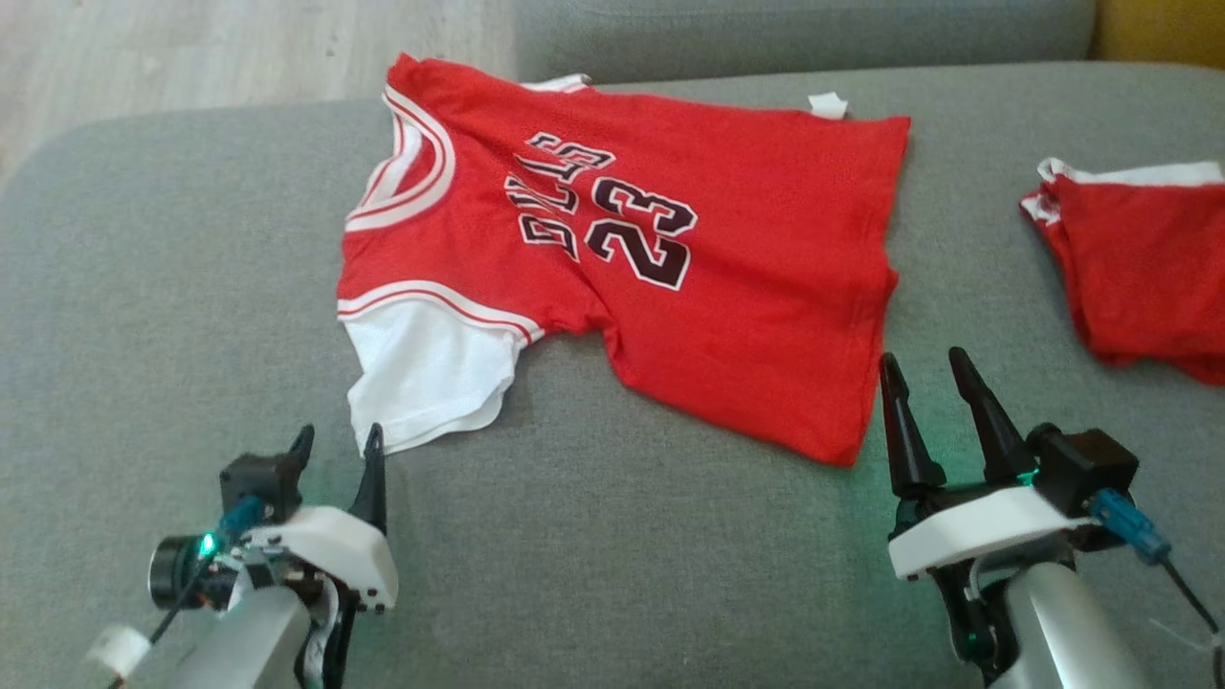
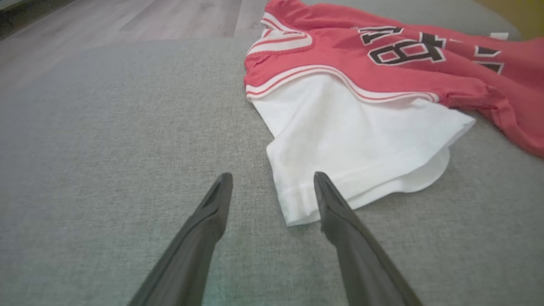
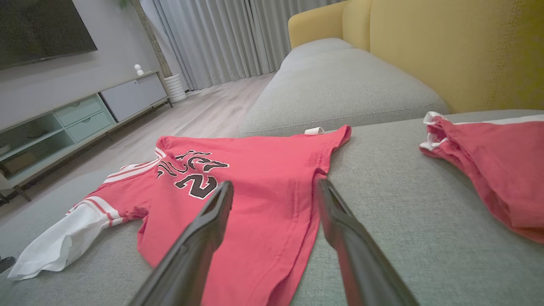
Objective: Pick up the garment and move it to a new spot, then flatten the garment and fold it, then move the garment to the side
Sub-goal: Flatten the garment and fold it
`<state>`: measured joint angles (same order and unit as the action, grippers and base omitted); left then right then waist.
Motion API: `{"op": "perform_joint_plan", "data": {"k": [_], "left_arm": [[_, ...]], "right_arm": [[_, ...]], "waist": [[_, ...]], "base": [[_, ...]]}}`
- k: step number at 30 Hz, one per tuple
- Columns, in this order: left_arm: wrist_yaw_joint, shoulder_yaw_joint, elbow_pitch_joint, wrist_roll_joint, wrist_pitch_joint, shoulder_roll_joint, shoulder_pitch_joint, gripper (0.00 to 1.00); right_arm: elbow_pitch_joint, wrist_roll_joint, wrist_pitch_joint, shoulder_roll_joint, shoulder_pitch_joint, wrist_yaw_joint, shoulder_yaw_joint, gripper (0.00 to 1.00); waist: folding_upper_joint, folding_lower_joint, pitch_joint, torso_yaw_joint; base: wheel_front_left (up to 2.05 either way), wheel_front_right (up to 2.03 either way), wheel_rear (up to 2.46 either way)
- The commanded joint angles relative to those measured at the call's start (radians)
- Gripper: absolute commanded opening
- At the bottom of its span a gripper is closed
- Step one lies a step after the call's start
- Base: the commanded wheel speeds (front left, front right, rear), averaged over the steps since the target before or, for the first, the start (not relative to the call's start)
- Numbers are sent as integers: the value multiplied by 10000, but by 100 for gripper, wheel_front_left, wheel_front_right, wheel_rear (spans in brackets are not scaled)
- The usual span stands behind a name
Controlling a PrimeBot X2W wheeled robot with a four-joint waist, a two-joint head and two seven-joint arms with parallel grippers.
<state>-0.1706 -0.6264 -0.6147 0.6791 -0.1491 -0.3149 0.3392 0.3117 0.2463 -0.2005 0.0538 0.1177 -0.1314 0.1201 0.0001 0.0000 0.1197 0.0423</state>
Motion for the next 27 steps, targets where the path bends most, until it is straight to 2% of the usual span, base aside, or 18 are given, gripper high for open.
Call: {"op": "perform_joint_plan", "data": {"k": [1, 6, 15, 17, 21, 27], "left_arm": [[81, 295, -68, 6, 22, -147, 674, 100], [456, 86, -1018, 37, 299, 51, 1112, 100], [676, 125, -2225, 281, 395, 365, 1561, 100], [837, 75, -2360, 324, 465, 420, 1612, 0], [991, 140, -2396, 383, 120, 460, 1742, 0], [728, 650, -1747, 338, -940, 352, 1862, 0]], "right_arm": [[-379, -52, -4, -36, 485, 7, 210, 100], [-416, 1, -79, -36, 617, 7, 234, 100], [-342, 26, -172, -36, 691, 7, 193, 100], [-283, -3, -136, -36, 676, 7, 176, 100], [-116, -66, 160, -36, 631, 7, 251, 100], [212, 30, 803, -36, 378, 7, 304, 100]], "waist": [[-1, 0, 170, -115], [-1, 0, 383, -269], [-1, 0, 478, -415], [-1, 0, 471, -396], [-1, 0, 416, -354], [-1, 0, 204, -306]], "base": [[0, 0, 0], [0, 0, 0], [0, 0, 0], [0, 0, 0], [0, 0, 0], [0, 0, 0]]}}
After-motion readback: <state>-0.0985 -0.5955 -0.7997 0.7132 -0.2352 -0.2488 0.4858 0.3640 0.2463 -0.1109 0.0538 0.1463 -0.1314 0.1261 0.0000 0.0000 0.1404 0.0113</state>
